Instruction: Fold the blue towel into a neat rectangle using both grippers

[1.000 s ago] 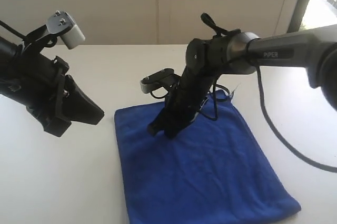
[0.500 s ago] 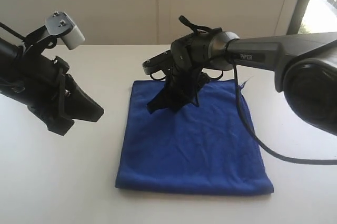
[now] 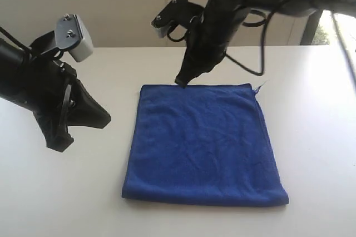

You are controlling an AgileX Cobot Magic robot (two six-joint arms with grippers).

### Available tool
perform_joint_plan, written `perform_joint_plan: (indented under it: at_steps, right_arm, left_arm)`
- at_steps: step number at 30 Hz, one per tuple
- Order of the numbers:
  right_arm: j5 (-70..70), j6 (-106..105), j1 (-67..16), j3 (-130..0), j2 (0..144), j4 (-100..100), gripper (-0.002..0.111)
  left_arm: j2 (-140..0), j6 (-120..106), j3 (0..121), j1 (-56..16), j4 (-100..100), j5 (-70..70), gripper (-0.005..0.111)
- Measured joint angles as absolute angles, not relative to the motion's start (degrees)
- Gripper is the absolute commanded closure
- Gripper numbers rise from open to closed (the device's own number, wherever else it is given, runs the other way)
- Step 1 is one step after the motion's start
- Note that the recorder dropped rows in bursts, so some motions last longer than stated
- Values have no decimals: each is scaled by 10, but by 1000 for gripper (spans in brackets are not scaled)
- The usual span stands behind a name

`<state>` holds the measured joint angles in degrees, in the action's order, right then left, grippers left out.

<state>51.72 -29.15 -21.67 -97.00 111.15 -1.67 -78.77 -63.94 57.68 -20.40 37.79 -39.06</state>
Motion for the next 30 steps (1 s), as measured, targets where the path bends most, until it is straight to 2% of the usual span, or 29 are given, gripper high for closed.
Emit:
perform_joint_plan:
  at_steps: [6, 9, 15, 18, 23, 26, 30]
  right_arm:
    - [582, -407, -171, -826, 972, 31, 108]
    - [582, -433, -152, -746, 916, 31, 108]
    - [552, -454, -145, -618, 887, 34, 106]
    - [534, -488, -145, -576, 895, 34, 92]
    - [501, -533, -145, -525, 907, 34, 61]
    - [483, -570, -145, -502, 909, 34, 54]
    - [473, -628, -145, -476, 909, 34, 54]
  left_arm:
    - [-854, -668, 594, -205, 341, -409, 107]
    - [-899, -660, 635, -205, 311, -467, 107]
    - [-957, -673, 667, -205, 280, -536, 106]
    - [-973, -714, 654, -205, 275, -539, 96]
    - [-981, -780, 620, -205, 313, -515, 67]
    - [-982, -840, 611, -205, 347, -510, 57]
    - [-982, -889, 611, -205, 379, -494, 54]
